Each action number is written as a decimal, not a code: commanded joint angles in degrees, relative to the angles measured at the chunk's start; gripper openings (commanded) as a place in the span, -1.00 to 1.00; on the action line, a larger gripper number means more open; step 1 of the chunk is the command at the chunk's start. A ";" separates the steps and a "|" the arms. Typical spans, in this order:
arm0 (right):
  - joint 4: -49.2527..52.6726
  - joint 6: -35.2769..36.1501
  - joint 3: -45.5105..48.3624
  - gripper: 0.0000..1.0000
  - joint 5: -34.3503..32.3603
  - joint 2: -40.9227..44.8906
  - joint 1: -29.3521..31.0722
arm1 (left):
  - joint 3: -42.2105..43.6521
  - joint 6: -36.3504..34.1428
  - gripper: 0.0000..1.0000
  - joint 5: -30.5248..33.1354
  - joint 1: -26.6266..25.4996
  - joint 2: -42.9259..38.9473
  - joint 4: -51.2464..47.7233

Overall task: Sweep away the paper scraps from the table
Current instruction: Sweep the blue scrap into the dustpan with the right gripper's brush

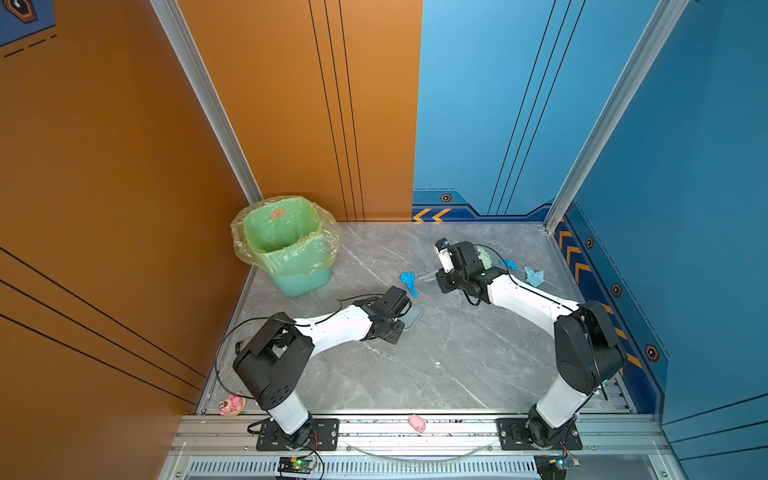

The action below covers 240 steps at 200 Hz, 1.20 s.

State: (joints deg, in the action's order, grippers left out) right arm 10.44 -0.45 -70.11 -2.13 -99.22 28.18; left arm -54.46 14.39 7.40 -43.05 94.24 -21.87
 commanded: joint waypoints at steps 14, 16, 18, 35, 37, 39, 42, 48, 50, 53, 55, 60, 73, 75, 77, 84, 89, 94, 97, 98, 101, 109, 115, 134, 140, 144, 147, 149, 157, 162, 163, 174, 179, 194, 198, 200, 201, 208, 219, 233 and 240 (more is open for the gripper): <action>-1.82 -3.31 -5.46 -1.00 -2.55 -5.63 -0.62 | -0.26 0.21 -1.00 -0.81 -0.15 0.40 -2.75; -1.89 -3.44 -5.80 -1.00 -2.53 -5.85 -0.62 | -0.33 0.20 -1.00 -0.87 -0.12 0.42 -2.74; -1.84 -3.49 -6.00 -1.00 -2.46 -6.13 -0.59 | -0.31 0.22 -1.00 -0.76 -0.13 0.60 -2.68; -1.99 -3.93 -7.26 -1.00 -1.37 -7.72 -0.42 | -0.39 0.35 -1.00 -0.47 -0.07 1.55 -1.97; -1.95 -3.90 -7.31 -1.00 -1.18 -7.85 -0.35 | -0.45 0.32 -1.00 -0.46 -0.03 1.71 -1.91; -1.99 -3.89 -7.39 -1.00 -0.96 -7.99 -0.33 | -0.44 0.35 -1.00 -0.50 -0.09 1.80 -1.84; -1.98 -3.88 -7.53 -1.00 -0.66 -8.17 -0.20 | -0.38 0.52 -1.00 -0.51 -0.04 1.89 -1.54; -1.83 -3.86 -7.63 -1.00 0.03 -8.50 0.00 | -0.07 0.78 -1.00 -0.67 -0.01 2.08 -0.69; -1.83 -3.82 -7.73 -1.00 0.22 -8.57 0.09 | 0.07 0.89 -1.00 -0.82 0.03 2.13 -0.36; -1.80 -3.78 -7.72 -1.00 0.32 -8.65 0.23 | 0.22 1.06 -1.00 -0.95 0.12 2.18 0.12; -1.80 -3.77 -7.62 -1.00 0.43 -8.74 0.30 | 0.31 1.20 -1.00 -1.13 0.17 2.23 0.39; -1.68 -3.60 -7.63 -1.00 0.49 -8.82 0.57 | 0.54 1.50 -1.00 -1.32 0.29 2.26 0.91; -0.93 -3.21 -7.29 -1.00 0.43 -9.10 1.36 | 0.70 2.04 -1.00 -1.64 0.52 2.52 1.63; -0.77 -3.21 -7.29 -1.00 0.41 -9.14 1.46 | 0.72 2.08 -1.00 -1.72 0.62 2.53 1.65; -0.70 -3.24 -7.19 -1.00 0.36 -9.15 1.55 | 0.68 2.10 -1.00 -1.69 0.62 2.57 1.65; -0.23 -3.17 -6.82 -1.00 0.41 -9.11 1.90 | 0.69 2.24 -1.00 -1.69 0.71 2.61 1.64; -0.01 -3.16 -6.54 -1.00 0.53 -9.08 2.11 | 0.62 2.22 -1.00 -1.60 0.69 2.68 1.65; 0.28 -2.95 -6.21 -1.00 0.75 -9.01 2.36 | 0.62 2.23 -1.00 -1.68 0.68 2.67 1.65; 0.41 -2.79 -5.94 -1.00 0.99 -8.93 2.55 | 0.66 2.13 -1.00 -1.68 0.73 2.63 1.61; 0.52 -2.71 -5.84 -1.00 1.03 -8.91 2.61 | 0.66 2.13 -1.00 -1.73 0.71 2.62 1.63; 0.74 -2.50 -5.60 -1.00 1.21 -8.77 2.80 | 0.66 2.13 -1.00 -1.77 0.80 2.62 1.65; 1.06 -1.86 -4.73 -1.00 1.42 -8.53 3.43 | 0.71 2.05 -1.00 -1.84 0.81 2.62 1.65; 1.20 -1.39 -4.16 -1.00 1.24 -8.18 3.94 | 0.75 2.04 -1.00 -1.80 0.92 2.54 1.65; 2.28 -0.29 -2.41 -1.00 0.88 -7.55 5.53 | 0.83 2.05 -1.00 -1.79 1.04 2.66 1.59; 2.76 -0.13 -1.90 -1.00 0.90 -7.39 5.92 | 0.84 2.04 -1.00 -1.85 1.04 2.72 1.74; 3.05 -0.01 -1.58 -1.00 0.94 -7.27 6.16 | 0.84 2.04 -1.00 -1.87 1.04 2.73 1.76; 3.33 0.03 -1.32 -1.00 0.86 -7.20 6.44 | 0.89 2.04 -1.00 -1.86 1.10 2.79 1.70; 3.49 0.08 -1.10 -1.00 0.89 -7.08 6.55 | 0.85 2.04 -1.00 -1.91 1.10 2.79 1.73; 3.89 0.02 -0.44 -1.00 0.95 -6.78 6.94 | 0.85 2.06 -1.00 -1.94 1.12 2.85 1.78; 4.13 -0.07 0.13 -1.00 1.23 -6.61 7.10 | 0.93 2.04 -1.00 -1.97 1.13 2.91 1.83; 4.14 -0.12 0.23 -1.00 1.24 -6.56 7.12 | 0.93 2.04 -1.00 -1.96 1.13 2.90 1.83; 4.65 -0.28 1.27 -1.00 2.34 -5.86 7.47 | 1.02 2.04 -1.00 -1.95 1.12 2.94 1.92; 4.88 -0.22 1.67 -1.00 2.96 -5.65 7.58 | 1.02 2.00 -1.00 -1.99 1.25 2.88 2.00; 6.55 -0.03 2.43 -1.00 4.87 -4.78 7.90 | 1.20 2.04 -1.00 -1.96 1.34 2.99 2.17; 7.04 0.06 2.57 -1.00 5.63 -4.60 7.98 | 1.21 2.00 -1.00 -2.01 1.37 3.06 2.18; 7.34 0.13 2.64 -1.00 5.99 -4.47 7.99 | 1.24 2.01 -1.00 -1.96 1.38 3.06 2.18; 7.50 0.11 2.67 -1.00 6.17 -4.39 7.97 | 1.26 1.98 -1.00 -1.96 1.38 3.10 2.18; 8.58 0.31 2.78 -1.00 7.25 -4.01 8.01 | 1.33 2.02 -1.00 -1.95 1.46 3.08 2.18; 10.46 0.70 2.74 -1.00 9.36 -3.40 7.97 | 1.50 1.95 -1.00 -1.95 1.60 2.88 2.29; 13.28 1.61 2.18 -1.00 11.63 -2.87 8.06 | 1.73 1.95 -1.00 -1.96 1.73 2.78 2.43; 14.76 2.05 1.77 -1.00 12.62 -2.60 8.11 | 1.94 1.96 -1.00 -1.93 1.74 2.62 2.47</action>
State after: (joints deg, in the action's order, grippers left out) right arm 15.27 -0.58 -68.79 4.47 -103.18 35.75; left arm -53.67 15.92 6.13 -42.04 96.18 -19.14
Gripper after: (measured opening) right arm 0.192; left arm 0.214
